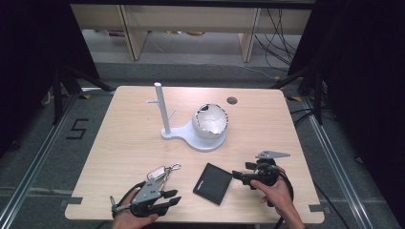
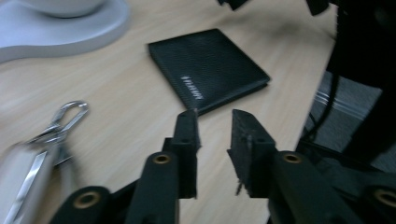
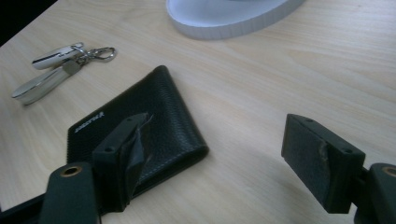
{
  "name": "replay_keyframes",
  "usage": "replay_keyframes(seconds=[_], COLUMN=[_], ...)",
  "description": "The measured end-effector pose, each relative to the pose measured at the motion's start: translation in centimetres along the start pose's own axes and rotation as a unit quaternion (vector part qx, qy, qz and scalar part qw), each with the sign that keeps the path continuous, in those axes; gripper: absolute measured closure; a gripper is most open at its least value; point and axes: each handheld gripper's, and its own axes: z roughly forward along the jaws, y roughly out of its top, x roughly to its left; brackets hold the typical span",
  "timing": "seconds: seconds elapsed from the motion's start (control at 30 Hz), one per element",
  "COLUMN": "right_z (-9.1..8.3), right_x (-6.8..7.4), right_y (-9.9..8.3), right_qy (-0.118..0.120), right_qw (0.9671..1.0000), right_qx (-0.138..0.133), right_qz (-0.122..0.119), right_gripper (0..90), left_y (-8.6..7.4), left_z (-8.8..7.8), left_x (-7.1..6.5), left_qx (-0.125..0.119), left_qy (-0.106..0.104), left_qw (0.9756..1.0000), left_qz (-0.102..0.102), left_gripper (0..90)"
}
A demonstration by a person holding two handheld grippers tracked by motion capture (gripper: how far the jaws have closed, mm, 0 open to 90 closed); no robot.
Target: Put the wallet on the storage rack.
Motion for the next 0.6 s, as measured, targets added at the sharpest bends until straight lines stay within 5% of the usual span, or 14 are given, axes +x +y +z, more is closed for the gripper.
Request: replay_keyframes(seconds=[0.23,0.3,0.6], right_z=[0.1,0.3,0.8], right_x=[0.6,1.0,0.8], right_y=[0.8,0.8,0.9], right_qy=[0.014,0.02,0.018], right_qw=[0.9994,0.9996,0.9991], right_qx=[-0.001,0.01,0.009], right_qz=[-0.032,-0.016,-0.038], right_gripper=[27.5,29.2,29.4], left_y=[0.8,0.9,1.5], left_z=[3.5,4.4,6.5], left_x=[-1.7,-1.7,-1.8], left_qx=[0.026,0.031,0.052], left_qy=[-0.022,-0.025,-0.024], left_qw=[0.9988,0.9985,0.998], left_qz=[0.036,0.037,0.027], left_gripper=[85.0,86.4,87.3])
